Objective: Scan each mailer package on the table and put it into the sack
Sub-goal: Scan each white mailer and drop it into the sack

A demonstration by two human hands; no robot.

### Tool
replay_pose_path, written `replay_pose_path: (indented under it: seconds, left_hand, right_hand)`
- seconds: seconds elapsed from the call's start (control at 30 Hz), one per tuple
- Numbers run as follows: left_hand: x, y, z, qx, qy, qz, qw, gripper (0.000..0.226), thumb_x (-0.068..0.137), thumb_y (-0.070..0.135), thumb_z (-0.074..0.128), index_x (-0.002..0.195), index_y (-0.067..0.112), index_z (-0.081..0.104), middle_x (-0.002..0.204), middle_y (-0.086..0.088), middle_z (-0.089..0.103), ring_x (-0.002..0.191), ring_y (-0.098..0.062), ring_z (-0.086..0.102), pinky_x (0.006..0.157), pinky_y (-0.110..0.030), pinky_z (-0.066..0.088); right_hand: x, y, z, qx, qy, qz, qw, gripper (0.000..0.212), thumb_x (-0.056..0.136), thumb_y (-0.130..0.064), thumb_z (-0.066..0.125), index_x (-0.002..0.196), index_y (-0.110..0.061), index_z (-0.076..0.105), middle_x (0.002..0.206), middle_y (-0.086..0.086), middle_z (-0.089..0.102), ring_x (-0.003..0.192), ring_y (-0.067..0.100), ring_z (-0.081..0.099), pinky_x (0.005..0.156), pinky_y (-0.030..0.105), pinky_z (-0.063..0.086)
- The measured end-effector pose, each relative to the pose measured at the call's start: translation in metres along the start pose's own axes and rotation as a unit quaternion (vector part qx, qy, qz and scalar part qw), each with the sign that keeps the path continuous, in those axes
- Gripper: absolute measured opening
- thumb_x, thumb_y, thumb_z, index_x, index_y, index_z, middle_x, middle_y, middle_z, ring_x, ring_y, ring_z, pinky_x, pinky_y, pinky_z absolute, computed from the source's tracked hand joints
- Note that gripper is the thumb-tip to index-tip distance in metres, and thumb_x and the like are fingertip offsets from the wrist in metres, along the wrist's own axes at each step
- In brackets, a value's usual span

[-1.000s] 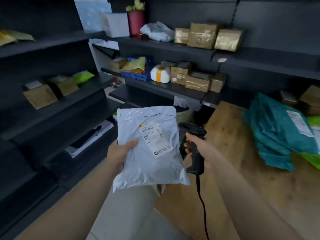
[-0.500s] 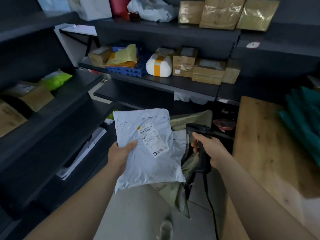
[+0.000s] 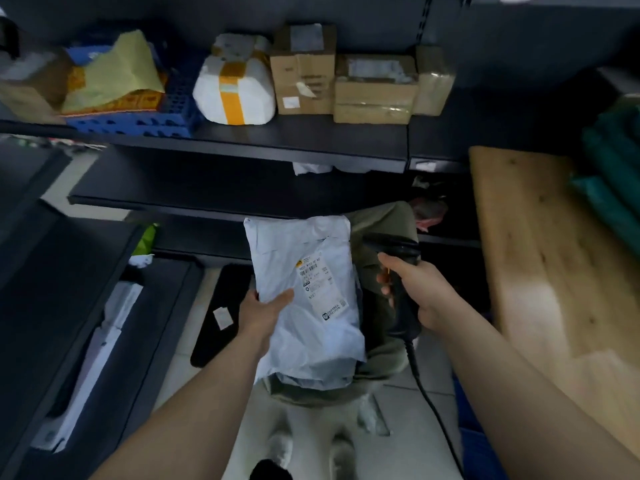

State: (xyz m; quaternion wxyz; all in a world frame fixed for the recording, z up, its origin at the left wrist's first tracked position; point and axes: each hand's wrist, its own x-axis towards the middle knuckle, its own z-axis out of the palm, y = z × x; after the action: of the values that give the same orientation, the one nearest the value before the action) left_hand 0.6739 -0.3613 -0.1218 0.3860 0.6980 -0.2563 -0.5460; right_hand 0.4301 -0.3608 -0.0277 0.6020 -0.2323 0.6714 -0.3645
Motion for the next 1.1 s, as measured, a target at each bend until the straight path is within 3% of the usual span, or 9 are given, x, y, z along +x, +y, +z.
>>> replay_pose_path:
  seconds: [0.17, 0.33, 0.47, 0.57, 0.67, 0.83, 0.93, 1.03, 1.1]
  left_hand:
    - [0.052, -0.036, 0.014, 0.067, -0.063, -0.019, 0.996, 0.07, 0.069, 0.029, 0.085, 0.13, 0.023, 0.052, 0.115, 0.001, 0.065, 0.102, -0.021, 0.063, 0.093, -0.042, 0.051]
    - [0.098, -0.08, 0.02, 0.131, -0.107, -0.037, 0.985, 0.092, 0.051, 0.053, 0.081, 0.135, 0.031, 0.048, 0.12, 0.002, 0.064, 0.103, -0.023, 0.064, 0.094, -0.046, 0.052]
    - [0.087, -0.08, 0.028, 0.163, -0.134, -0.045, 0.976, 0.064, 0.083, 0.02, 0.073, 0.139, 0.017, 0.042, 0.128, -0.004, 0.055, 0.116, -0.028, 0.055, 0.103, -0.046, 0.043]
    - [0.086, -0.094, 0.022, 0.175, -0.138, -0.048, 0.974, 0.04, 0.086, 0.008, 0.069, 0.122, 0.011, 0.051, 0.107, -0.004, 0.056, 0.102, -0.021, 0.055, 0.087, -0.03, 0.043]
    - [0.091, -0.11, 0.013, 0.219, -0.163, -0.052, 0.96, 0.037, 0.086, 0.026, 0.069, 0.114, 0.004, 0.06, 0.106, -0.008, 0.063, 0.101, -0.027, 0.062, 0.083, -0.032, 0.046]
    - [0.112, -0.135, 0.006, 0.336, -0.197, -0.039, 0.92, 0.028, 0.09, 0.022, 0.053, 0.064, 0.014, 0.054, 0.075, -0.012, 0.061, 0.081, -0.023, 0.061, 0.076, -0.032, 0.047]
    - [0.119, -0.142, 0.0, 0.335, -0.204, -0.016, 0.92, 0.02, 0.093, 0.015, 0.05, 0.077, 0.011, 0.062, 0.082, -0.01, 0.06, 0.081, -0.021, 0.056, 0.073, -0.032, 0.043]
    - [0.135, -0.156, -0.009, 0.372, -0.172, -0.004, 0.912, 0.031, 0.093, 0.026, 0.059, 0.121, 0.015, 0.062, 0.135, -0.012, 0.045, 0.121, -0.027, 0.049, 0.097, -0.026, 0.04]
    - [0.144, -0.166, -0.013, 0.4, -0.18, -0.032, 0.898, 0.042, 0.091, 0.034, 0.06, 0.131, 0.02, 0.056, 0.147, -0.012, 0.024, 0.134, -0.029, 0.035, 0.11, -0.03, 0.034]
  right_hand:
    - [0.025, 0.026, 0.011, 0.012, 0.04, 0.022, 0.999, 0.019, 0.089, -0.025, 0.07, 0.085, -0.009, 0.063, 0.07, 0.007, 0.061, 0.053, 0.017, 0.052, 0.051, 0.029, 0.041]
    - [0.039, 0.047, 0.029, -0.019, 0.058, 0.023, 0.998, 0.022, 0.09, -0.025, 0.069, 0.091, -0.004, 0.064, 0.08, 0.015, 0.062, 0.054, 0.018, 0.054, 0.05, 0.029, 0.043]
    - [0.041, 0.06, 0.041, -0.008, 0.053, 0.025, 0.998, 0.02, 0.09, -0.025, 0.07, 0.091, -0.006, 0.064, 0.08, 0.013, 0.061, 0.055, 0.018, 0.055, 0.049, 0.029, 0.044]
    - [0.042, 0.07, 0.043, -0.005, 0.065, 0.027, 0.997, 0.019, 0.089, -0.024, 0.07, 0.089, -0.006, 0.064, 0.078, 0.011, 0.061, 0.056, 0.018, 0.054, 0.048, 0.029, 0.042]
    - [0.048, 0.083, 0.046, -0.009, 0.07, 0.038, 0.997, 0.02, 0.088, -0.026, 0.071, 0.084, -0.008, 0.064, 0.079, 0.01, 0.061, 0.064, 0.021, 0.058, 0.054, 0.03, 0.047]
    - [0.074, 0.117, 0.061, -0.023, 0.068, 0.075, 0.995, 0.025, 0.084, -0.031, 0.075, 0.087, -0.008, 0.065, 0.086, 0.012, 0.065, 0.086, 0.028, 0.064, 0.084, 0.044, 0.053]
    - [0.091, 0.135, 0.069, -0.03, 0.07, 0.094, 0.993, 0.025, 0.085, -0.032, 0.074, 0.085, -0.009, 0.064, 0.089, 0.013, 0.065, 0.093, 0.032, 0.066, 0.083, 0.044, 0.053]
    - [0.102, 0.147, 0.072, -0.01, 0.072, 0.103, 0.992, 0.023, 0.088, -0.029, 0.072, 0.079, -0.01, 0.062, 0.074, 0.007, 0.062, 0.074, 0.025, 0.063, 0.067, 0.035, 0.05]
    - [0.107, 0.154, 0.071, -0.005, 0.073, 0.105, 0.992, 0.025, 0.085, -0.031, 0.074, 0.079, -0.01, 0.062, 0.071, 0.006, 0.062, 0.07, 0.023, 0.061, 0.066, 0.036, 0.048]
